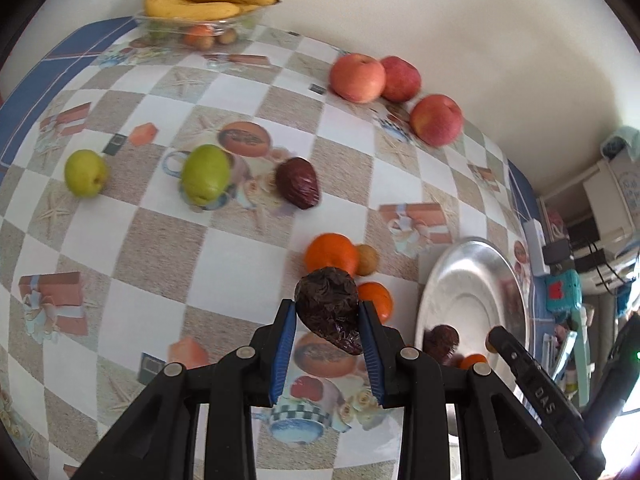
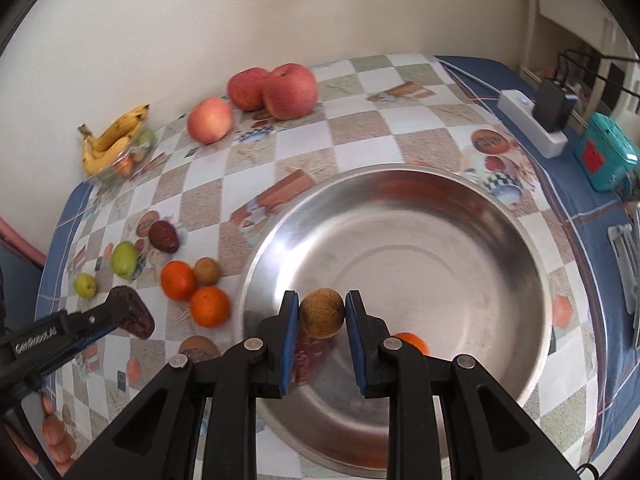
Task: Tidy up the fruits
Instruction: 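Carry the date and kiwi over the steel bowl and release both inside, then move both tools back from the bowl toward the remaining oranges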
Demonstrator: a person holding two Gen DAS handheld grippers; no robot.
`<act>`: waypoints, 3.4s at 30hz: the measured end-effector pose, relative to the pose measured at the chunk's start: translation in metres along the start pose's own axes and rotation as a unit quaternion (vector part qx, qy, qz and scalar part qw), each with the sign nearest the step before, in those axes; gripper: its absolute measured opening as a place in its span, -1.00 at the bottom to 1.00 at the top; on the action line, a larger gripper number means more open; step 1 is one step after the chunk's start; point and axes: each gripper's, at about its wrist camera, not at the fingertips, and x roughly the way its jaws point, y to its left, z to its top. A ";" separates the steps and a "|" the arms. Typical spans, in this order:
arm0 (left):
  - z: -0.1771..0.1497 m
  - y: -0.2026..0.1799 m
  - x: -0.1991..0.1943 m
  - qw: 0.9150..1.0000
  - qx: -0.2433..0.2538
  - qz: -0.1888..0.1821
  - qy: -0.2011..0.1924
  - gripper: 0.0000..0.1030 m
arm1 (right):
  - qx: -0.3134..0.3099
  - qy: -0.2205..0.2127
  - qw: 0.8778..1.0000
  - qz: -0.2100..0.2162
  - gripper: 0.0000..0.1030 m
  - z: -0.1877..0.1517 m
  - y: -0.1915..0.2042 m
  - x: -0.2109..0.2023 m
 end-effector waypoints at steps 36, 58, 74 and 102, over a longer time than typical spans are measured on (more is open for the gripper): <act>-0.053 -0.099 0.034 0.984 0.163 -0.044 0.055 -0.06 | 0.111 -0.001 0.993 -0.048 -0.47 0.001 -0.087 -0.005; -0.012 -0.004 0.013 0.986 0.010 0.168 -0.004 0.64 | 0.030 0.006 0.999 -0.041 -0.36 0.000 -0.045 -0.004; -0.004 0.019 0.006 0.984 -0.029 0.174 -0.002 0.88 | -0.042 -0.008 0.999 -0.013 -0.16 -0.003 -0.002 -0.009; 0.011 0.040 0.001 0.980 -0.031 0.194 -0.019 1.00 | -0.039 -0.014 0.998 -0.038 0.91 -0.006 -0.007 0.001</act>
